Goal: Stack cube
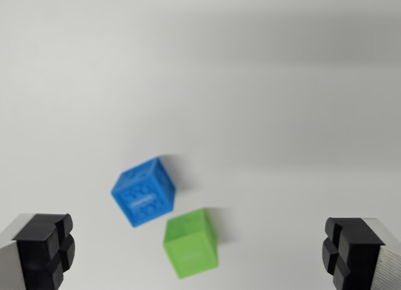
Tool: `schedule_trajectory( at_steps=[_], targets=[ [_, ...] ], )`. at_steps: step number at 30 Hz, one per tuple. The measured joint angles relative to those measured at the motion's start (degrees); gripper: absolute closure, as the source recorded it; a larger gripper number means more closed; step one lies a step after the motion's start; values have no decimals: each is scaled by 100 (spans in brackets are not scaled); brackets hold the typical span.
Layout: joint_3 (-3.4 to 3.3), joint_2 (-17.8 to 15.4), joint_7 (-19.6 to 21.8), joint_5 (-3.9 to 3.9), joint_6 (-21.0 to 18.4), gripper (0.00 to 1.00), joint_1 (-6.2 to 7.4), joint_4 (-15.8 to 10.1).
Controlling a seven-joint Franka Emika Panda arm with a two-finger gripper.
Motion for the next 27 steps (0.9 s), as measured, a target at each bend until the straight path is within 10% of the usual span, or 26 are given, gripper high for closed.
schedule_trajectory(
  at_steps=[27],
  targets=[
    [0, -323, -391, 2, 715, 0, 0, -1010]
  ],
)
